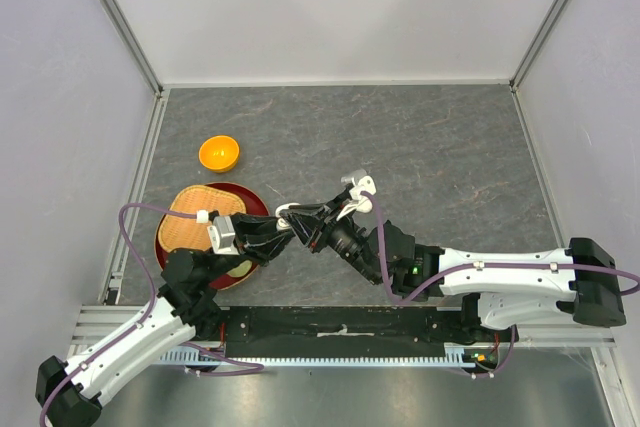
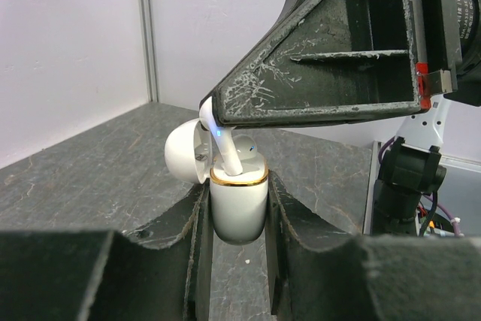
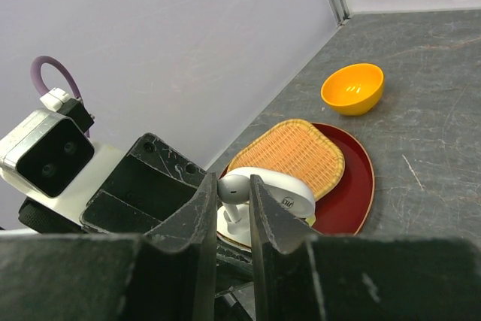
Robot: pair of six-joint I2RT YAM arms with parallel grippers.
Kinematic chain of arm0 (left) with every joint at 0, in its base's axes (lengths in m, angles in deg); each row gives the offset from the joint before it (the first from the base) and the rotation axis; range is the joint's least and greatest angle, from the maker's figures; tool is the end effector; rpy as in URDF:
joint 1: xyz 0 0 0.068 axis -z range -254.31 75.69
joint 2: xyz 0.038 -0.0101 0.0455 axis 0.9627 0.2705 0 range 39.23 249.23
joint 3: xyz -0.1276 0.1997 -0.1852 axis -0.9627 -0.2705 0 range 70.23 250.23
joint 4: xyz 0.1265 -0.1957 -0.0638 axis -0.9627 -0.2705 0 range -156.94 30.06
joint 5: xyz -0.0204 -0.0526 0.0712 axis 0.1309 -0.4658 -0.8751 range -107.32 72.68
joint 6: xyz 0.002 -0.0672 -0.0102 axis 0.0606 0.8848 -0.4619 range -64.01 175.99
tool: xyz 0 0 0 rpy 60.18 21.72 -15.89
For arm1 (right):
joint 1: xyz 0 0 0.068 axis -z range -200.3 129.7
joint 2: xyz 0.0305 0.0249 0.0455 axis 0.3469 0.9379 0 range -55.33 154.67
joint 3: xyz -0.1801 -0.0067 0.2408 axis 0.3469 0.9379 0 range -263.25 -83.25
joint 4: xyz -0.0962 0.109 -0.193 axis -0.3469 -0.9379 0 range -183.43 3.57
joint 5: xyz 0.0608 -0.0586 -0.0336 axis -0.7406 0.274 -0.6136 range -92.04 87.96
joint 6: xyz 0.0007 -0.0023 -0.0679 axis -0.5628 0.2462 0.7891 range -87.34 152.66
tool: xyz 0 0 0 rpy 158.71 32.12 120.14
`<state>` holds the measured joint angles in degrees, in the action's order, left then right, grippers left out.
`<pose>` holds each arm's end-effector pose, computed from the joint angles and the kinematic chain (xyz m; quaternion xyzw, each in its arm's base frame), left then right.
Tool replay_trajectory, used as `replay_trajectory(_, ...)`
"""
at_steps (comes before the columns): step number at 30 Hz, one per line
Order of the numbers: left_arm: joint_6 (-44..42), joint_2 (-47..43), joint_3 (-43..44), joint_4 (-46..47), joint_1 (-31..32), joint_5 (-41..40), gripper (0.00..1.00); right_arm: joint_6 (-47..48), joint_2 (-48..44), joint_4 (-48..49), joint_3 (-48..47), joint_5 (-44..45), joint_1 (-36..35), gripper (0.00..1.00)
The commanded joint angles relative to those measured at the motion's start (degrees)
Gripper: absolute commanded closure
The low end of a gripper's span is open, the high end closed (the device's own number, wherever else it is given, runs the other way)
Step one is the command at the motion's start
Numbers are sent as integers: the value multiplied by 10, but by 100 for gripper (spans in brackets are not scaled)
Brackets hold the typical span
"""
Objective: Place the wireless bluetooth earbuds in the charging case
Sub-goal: Place the earbud in the charging case.
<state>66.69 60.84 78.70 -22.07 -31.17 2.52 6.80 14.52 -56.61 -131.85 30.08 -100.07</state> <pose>0.0553 -0.0772 0.2813 0.2877 0.4696 -0.4583 0.6976 0.0760 0.2588 0.3811 -0.0972 0.6538 0.4713 0.5839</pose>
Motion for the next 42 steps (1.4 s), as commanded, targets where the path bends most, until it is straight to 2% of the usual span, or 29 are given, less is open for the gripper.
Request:
replay_trajectory(1, 15, -2, 1, 29, 0, 5, 98, 2, -2, 26, -19, -4, -2, 100)
replay_trajectory(11, 17, 2, 0, 35, 0, 4, 98, -2, 10, 30, -17, -6, -2, 100)
replay_trajectory(25, 22, -25, -10, 53, 0, -47, 98, -13, -2, -18, -5, -5, -2, 100)
replay_trajectory(31, 26, -15, -6, 63, 0, -42, 98, -8, 3, -27, -14, -11, -4, 100)
replay_trajectory(42, 27, -19, -11, 53, 0, -35, 98, -4, -9, 8, -26, 14, -5, 100)
